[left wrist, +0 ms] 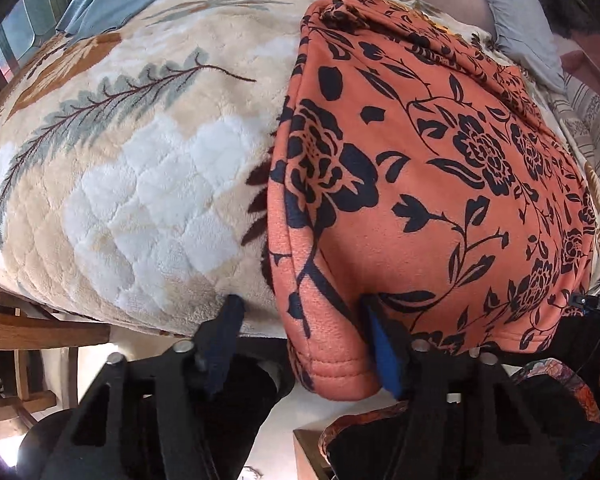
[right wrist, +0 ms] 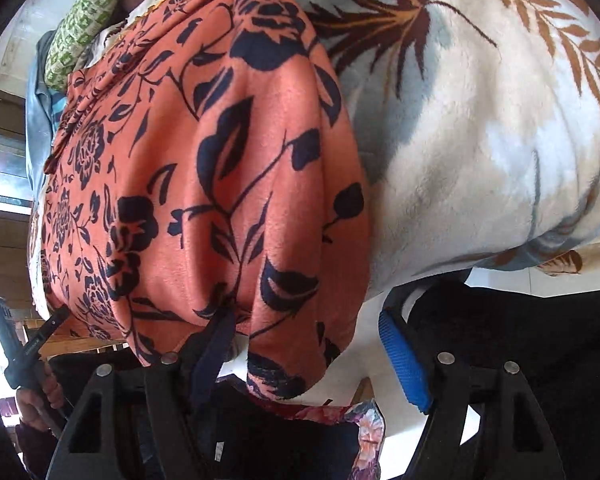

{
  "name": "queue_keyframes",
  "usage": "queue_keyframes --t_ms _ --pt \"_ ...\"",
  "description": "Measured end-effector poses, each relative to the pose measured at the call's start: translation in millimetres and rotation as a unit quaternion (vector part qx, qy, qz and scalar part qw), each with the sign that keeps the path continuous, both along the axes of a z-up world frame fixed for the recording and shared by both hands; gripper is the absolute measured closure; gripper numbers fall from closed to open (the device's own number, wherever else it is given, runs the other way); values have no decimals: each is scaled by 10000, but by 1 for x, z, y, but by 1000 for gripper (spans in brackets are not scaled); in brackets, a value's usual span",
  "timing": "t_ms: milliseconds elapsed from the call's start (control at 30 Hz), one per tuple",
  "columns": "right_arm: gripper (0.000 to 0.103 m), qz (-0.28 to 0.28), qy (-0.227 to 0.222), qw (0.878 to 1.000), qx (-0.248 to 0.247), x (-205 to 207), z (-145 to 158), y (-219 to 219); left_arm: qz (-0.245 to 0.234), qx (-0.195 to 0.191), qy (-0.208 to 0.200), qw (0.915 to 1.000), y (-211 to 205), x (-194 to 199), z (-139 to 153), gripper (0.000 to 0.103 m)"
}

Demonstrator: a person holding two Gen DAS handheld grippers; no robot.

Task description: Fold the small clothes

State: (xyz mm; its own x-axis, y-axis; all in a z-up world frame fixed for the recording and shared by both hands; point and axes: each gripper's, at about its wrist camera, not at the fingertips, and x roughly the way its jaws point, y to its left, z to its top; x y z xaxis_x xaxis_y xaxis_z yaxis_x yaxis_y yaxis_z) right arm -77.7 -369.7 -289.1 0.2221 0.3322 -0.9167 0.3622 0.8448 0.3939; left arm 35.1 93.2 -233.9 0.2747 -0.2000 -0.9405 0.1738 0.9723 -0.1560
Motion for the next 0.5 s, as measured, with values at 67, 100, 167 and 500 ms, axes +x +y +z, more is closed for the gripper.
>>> queue_keyframes --t_ms 67,100,167,500 --pt "78 -51 75 9998 194 -2 -7 -2 107 -322 111 9994 16 1 3 87" --pt "89 -76 13 9995 302 -4 -5 -5 161 -574 166 9981 22 2 4 95" --pt "93 -106 -211 9989 410 -9 8 -11 152 -760 171 9968 26 1 10 95" --pt "93 -388 -2069 9623 1720 -14 116 -52 67 -1987 -365 9794 47 20 88 96"
